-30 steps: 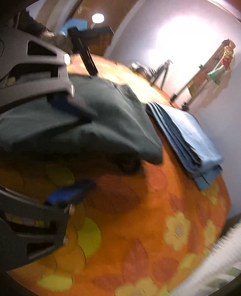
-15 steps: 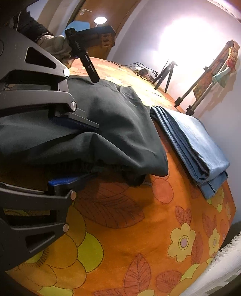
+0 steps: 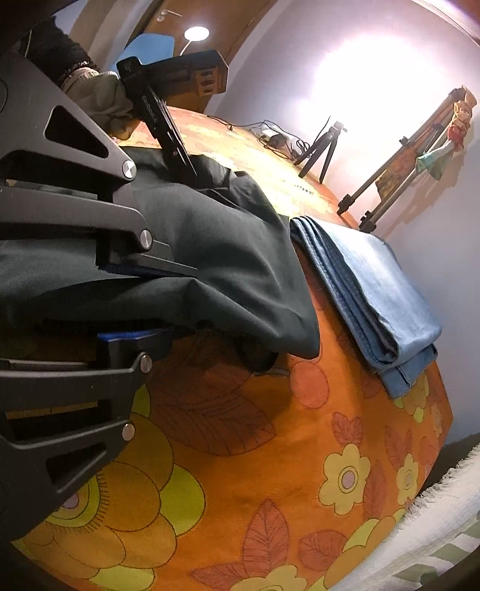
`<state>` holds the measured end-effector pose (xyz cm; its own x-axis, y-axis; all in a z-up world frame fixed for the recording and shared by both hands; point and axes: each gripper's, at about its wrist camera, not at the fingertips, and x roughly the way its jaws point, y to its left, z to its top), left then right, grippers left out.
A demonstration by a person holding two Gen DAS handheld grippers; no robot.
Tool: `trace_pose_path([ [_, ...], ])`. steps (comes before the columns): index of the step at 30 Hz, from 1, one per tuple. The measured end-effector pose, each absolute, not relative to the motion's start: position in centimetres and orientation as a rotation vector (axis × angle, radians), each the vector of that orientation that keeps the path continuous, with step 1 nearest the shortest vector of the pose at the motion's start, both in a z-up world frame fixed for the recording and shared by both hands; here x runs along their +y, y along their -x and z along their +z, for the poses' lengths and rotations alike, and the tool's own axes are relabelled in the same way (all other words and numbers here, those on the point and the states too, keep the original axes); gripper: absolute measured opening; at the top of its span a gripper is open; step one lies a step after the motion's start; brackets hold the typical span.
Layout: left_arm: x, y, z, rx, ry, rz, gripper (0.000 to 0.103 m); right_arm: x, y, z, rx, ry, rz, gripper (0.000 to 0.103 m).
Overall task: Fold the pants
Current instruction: 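Close left tool on the pants bundle while right tool grasps beside it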
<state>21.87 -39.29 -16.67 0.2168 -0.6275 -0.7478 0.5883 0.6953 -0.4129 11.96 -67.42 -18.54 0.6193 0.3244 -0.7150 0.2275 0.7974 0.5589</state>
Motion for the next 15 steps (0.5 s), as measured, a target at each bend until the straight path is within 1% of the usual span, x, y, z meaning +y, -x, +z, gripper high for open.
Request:
trace_pose_path([
  [2,-39.3,-21.9,-16.7,1.059,0.045,-0.847,0.017,-67.7,-12.1,-18.9,0.929,-0.683,0.06,0.027],
  [3,-39.3,-21.9,-16.7,1.056,0.041,-0.848,0.017,-67.8,-12.3,-19.1,0.941,-0.686,0.057,0.033],
  [5,-39.3,-21.7,-16.6,1.047,0.027,-0.849,0.017,-67.6,-12.5,-19.2,0.955,-0.646,0.037,0.041],
  [6,-39.3,-21.6,-16.6,1.045,0.022,-0.849,0.017,-67.3,-12.6,-19.0,0.963,-0.6,0.012,0.052],
  [7,-39.4,-21.6,-16.6,1.043,0.02,-0.849,0.017,-67.2,-12.7,-19.0,0.968,-0.565,-0.005,0.059],
  [9,-39.4,-21.8,-16.7,1.055,0.034,-0.852,0.016,-67.2,-12.9,-19.1,0.965,-0.545,-0.002,0.06],
  [10,-39.3,-22.0,-16.8,1.065,0.047,-0.853,0.016,-67.3,-12.9,-19.1,0.962,-0.56,0.001,0.062],
  [11,-39.2,-22.2,-16.9,1.078,0.069,-0.852,0.016,-67.6,-13.1,-19.2,0.956,-0.587,0.012,0.062],
  [12,-39.1,-22.3,-16.9,1.083,0.08,-0.852,0.016,-67.7,-13.2,-19.4,0.95,-0.632,0.043,0.053],
  [13,-39.1,-22.3,-16.9,1.083,0.082,-0.851,0.015,-67.5,-13.5,-20.0,0.967,-0.684,0.087,0.042],
  [14,-39.2,-22.3,-16.9,1.078,0.073,-0.85,0.015,-67.5,-13.5,-20.0,0.949,-0.684,0.073,0.042],
  [15,-39.2,-22.2,-16.9,1.073,0.067,-0.85,0.015,-67.1,-13.6,-20.0,0.952,-0.671,0.078,0.04],
])
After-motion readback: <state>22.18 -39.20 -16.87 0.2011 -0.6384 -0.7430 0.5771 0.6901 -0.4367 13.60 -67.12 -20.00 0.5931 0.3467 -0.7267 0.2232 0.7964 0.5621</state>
